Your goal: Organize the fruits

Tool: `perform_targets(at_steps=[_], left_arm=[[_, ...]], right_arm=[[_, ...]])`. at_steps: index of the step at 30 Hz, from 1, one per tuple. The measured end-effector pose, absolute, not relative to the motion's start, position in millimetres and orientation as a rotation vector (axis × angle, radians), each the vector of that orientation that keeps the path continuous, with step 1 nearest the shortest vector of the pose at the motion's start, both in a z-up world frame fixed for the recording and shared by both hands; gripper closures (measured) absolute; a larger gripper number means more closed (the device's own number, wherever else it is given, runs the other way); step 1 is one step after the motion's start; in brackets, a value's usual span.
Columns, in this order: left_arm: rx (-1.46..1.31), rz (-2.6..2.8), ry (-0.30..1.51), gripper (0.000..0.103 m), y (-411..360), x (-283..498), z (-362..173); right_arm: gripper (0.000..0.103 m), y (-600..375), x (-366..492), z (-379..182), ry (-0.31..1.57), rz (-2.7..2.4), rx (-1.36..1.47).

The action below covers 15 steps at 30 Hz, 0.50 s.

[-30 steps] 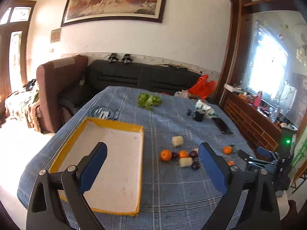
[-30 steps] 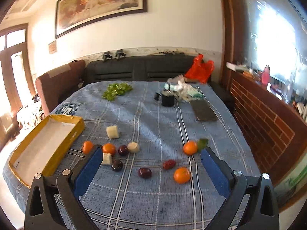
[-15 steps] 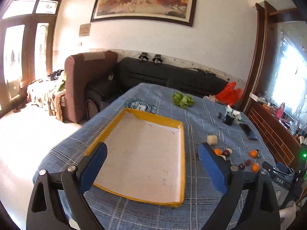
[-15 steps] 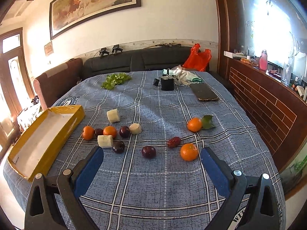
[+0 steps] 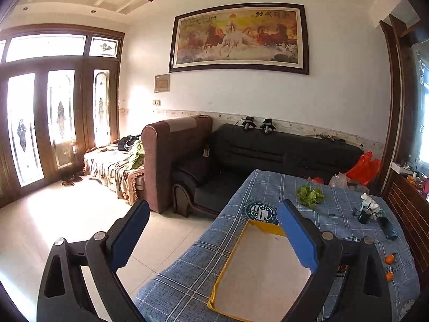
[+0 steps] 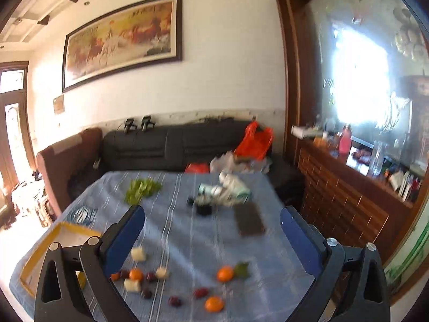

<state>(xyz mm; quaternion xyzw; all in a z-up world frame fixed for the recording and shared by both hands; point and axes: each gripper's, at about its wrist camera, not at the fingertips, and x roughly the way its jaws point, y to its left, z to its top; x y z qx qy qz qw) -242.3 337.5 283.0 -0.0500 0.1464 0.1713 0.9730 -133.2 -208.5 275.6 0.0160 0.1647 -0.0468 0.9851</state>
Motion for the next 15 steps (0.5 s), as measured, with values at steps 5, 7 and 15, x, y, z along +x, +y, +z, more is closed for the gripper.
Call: perform_targets(at_steps=[5, 7, 15], left_arm=[[-0.102, 0.213, 0.359, 0.006, 298.7, -207.9, 265.8], [-0.104, 0.138, 0.407, 0.006, 274.9, -185.8, 247.3], [-0.147, -0.125, 0.634, 0.007, 188.5, -123.3, 160.5]], right_arm=[[0.000, -211.2, -117.0, 260.4, 0.436, -0.028, 0.019], [0.000, -206.8, -108.0, 224.5, 0.529, 0.019, 0.028], [0.017, -187.7, -85.2, 85.3, 0.785, 0.200, 0.179]])
